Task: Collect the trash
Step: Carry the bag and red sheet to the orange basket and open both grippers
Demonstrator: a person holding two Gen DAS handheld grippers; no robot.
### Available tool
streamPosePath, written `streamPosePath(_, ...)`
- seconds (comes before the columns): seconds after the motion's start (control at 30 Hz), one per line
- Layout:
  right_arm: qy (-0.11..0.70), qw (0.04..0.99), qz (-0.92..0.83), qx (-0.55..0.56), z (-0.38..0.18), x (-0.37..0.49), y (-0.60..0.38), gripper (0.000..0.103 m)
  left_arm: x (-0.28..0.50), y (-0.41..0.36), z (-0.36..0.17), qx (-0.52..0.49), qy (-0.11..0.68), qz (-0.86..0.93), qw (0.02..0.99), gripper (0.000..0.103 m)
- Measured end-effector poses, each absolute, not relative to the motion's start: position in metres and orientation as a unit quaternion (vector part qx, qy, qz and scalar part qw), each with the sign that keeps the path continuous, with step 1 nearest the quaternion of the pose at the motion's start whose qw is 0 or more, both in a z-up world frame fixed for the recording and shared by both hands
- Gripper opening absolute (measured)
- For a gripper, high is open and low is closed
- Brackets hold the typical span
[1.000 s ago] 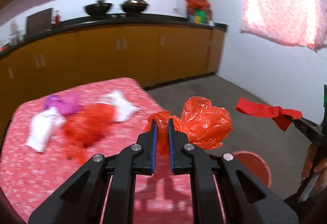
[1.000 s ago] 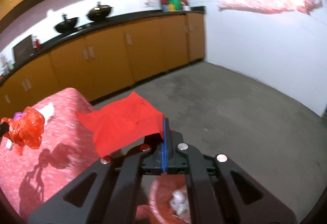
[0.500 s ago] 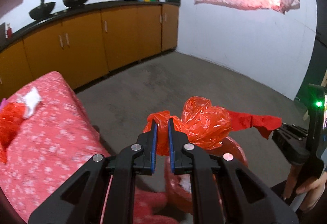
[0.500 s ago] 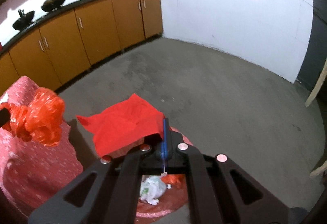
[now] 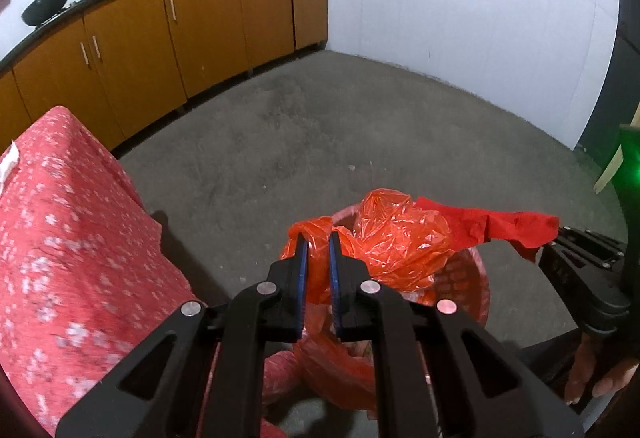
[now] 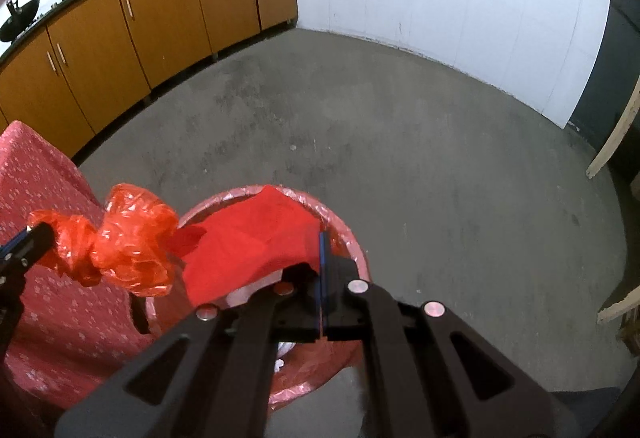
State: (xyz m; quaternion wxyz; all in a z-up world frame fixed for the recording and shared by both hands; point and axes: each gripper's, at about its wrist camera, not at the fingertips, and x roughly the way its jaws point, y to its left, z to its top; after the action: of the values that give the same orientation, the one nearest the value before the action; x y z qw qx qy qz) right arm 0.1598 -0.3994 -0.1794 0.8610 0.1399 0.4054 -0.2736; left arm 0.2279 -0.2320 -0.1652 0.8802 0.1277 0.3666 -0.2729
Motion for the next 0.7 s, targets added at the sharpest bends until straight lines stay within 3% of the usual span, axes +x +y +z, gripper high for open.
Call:
streamPosePath(0.23, 0.435, 0.851, -0.259, 0.142, -0.197, 0.173, -0.395, 0.002, 0.238, -0.247, -0.18, 0.141, 0.384, -0.277, 0.87, 0.01)
streamPosePath(0.4, 0.443, 0.85, -0.246, 0.141, -0.201, 0.179, -0.388, 0.007, 0.239, -0.259, -0.188, 0.145, 0.392, -0.284, 0.863, 0.013)
streamPosePath(0.47, 0.441, 0.852, -0.244, 0.14, -0.2, 0.177, -0.389, 0.018, 0.241, -0.261, -0.188, 0.141, 0.395, -0.289, 0.861, 0.017)
streamPosePath(0.53, 0.435, 0.856, -0.242, 0.139, -0.198, 0.177, -0.389, 0.021, 0.242, -0.263, -0.187, 0.138, 0.393, -0.294, 0.86, 0.019)
streamPosePath(0.7, 0.429, 0.858, -0.244, 0.142, -0.196, 0.177, -0.388, 0.022, 0.242, -0.264, -0.186, 0.13, 0.394, -0.301, 0.859, 0.021)
